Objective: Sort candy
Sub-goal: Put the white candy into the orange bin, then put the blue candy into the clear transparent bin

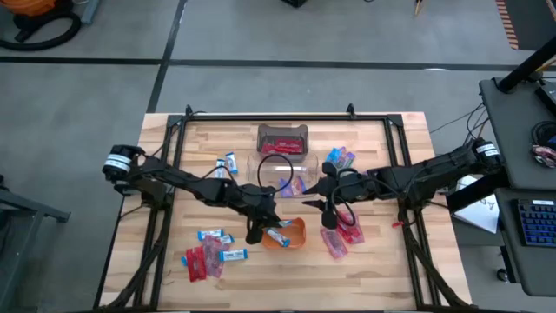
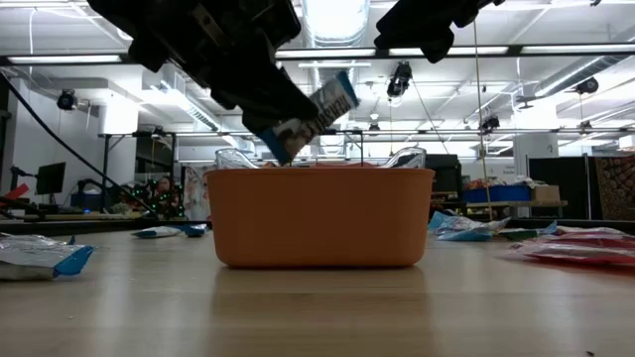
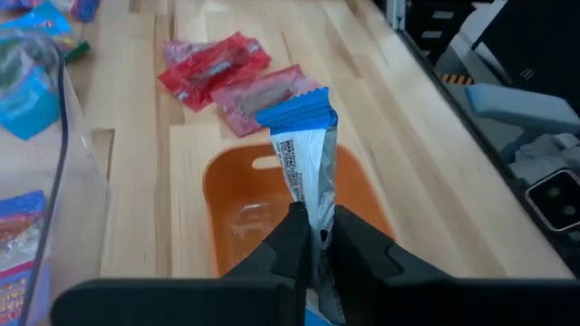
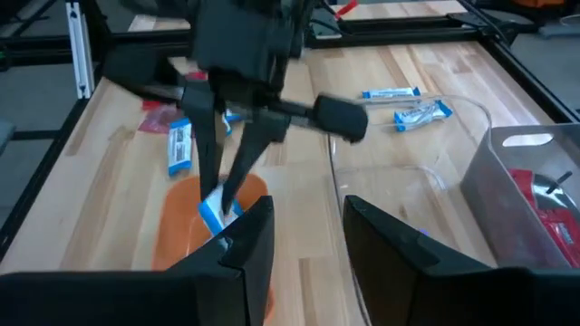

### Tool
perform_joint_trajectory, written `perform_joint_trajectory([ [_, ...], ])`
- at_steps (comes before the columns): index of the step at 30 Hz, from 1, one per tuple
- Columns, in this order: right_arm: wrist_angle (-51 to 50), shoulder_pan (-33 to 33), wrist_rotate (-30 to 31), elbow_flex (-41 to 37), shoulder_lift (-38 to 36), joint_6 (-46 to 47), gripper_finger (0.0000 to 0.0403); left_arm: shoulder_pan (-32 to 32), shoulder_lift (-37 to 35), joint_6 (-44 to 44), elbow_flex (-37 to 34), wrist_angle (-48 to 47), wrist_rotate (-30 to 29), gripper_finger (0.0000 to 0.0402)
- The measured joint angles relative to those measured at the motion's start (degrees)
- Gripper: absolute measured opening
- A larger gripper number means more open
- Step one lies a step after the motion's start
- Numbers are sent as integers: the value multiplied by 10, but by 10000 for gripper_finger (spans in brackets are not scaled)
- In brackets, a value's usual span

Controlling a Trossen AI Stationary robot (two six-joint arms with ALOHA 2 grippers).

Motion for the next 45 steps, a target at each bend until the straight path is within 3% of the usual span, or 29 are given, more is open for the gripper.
perform_joint_trajectory([
  [11,0,0,0,0,-8,9,150,0,-7,-19,-1,-55,0,96],
  [21,-49,0,39,0,-8,84,137,-1,-145,-62,4,-321,-2,100],
  [25,-91,-1,41,0,-8,143,131,-1,-205,-96,3,-412,-35,100],
  [29,-161,-2,46,13,-9,200,127,-1,-250,-105,2,-463,-91,100],
  [35,-331,-20,110,37,-9,324,127,0,-294,-62,2,-492,-154,100],
  [41,-483,-61,105,37,-10,410,128,0,-315,-31,1,-491,-200,100],
  [45,-519,-81,81,37,-10,425,139,0,-319,-22,1,-491,-201,100],
])
